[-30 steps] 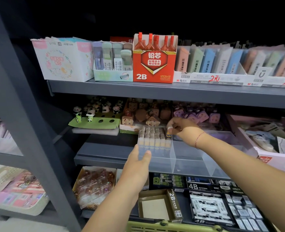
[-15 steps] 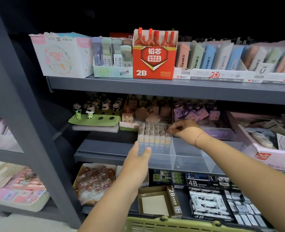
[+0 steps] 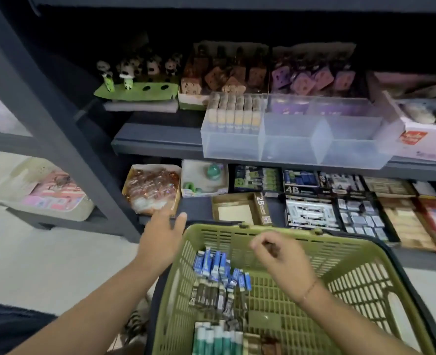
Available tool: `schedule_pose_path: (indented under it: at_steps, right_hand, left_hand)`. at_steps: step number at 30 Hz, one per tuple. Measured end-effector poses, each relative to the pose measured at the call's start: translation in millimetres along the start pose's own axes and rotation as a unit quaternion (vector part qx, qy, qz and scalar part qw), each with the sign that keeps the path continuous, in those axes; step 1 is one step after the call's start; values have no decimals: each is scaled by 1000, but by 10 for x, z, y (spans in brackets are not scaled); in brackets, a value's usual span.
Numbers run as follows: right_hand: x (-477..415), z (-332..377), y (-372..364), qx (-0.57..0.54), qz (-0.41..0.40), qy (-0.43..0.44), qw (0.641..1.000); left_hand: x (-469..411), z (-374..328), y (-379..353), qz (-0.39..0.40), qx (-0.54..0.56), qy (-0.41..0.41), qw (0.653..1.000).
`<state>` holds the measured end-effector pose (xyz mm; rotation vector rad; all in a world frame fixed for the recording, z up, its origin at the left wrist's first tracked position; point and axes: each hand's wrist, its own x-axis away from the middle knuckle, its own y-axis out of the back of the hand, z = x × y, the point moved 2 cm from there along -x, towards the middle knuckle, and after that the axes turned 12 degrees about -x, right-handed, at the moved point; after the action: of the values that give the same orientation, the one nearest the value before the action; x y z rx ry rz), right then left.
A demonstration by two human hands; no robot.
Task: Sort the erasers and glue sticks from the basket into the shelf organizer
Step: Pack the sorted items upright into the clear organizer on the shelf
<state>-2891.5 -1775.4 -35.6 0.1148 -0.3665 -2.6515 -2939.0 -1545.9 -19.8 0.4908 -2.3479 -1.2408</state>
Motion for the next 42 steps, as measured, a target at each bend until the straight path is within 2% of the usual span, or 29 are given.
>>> schedule_pose_path:
  at_steps: [2,3,5,9,11,14,15,21,26,29,31,33,38,40,42]
  right_hand:
    - [212,-759,-125,15,41,-158,986]
    - [296,-1098,-165,15,59,-245,968]
    - [410,-1525,-242,-9,71,-359,931]
    - [473,-1689,-506,-39,77,-438,895]
    - [483,-1670,-645,-18,88,-467,880]
    - [491,-1677,-763,77,122,-495,857]
    - [489,-1693,-778,88,120,-511,847]
    - [466,-1790,-875,119,75,-526,839]
    - [445,-1803,-934,62,37,-568,820]
    - [412,-1832,-907,6,61,-592,804]
    - [359,-1836,-805,-32,48,-607,793]
    - [268,-1798,-643,-77,11,-596,800]
    - [106,-1774,-544,-76,-71,-518,849]
    - [117,-1754,-679,-72,-73,-512,853]
    - [159,-1776,-842,-108,-85,-526,840]
  left_hand:
    - [137,282,-261,61,-30,26,997]
    - [206,357,-361,81,-20,37,996]
    - [281,426,-472,73,1,56,996]
    - [254,448,-527,37,-16,51,998]
    - [254,475,-535,32,-18,46,998]
    - [252,498,-556,22,-5,41,999]
    - [247,501,-562,20,-3,41,999]
    - [211,546,-600,9,-15,43,999]
    - [208,551,-611,9,-7,50,999]
    - [217,549,-611,10,-4,50,999]
    - [214,545,-611,11,-5,51,999]
    - [207,546,-612,10,-6,56,998]
    - [207,564,-624,10,2,57,998]
    - [212,560,-624,10,5,57,998]
    - [207,558,-623,10,5,55,998]
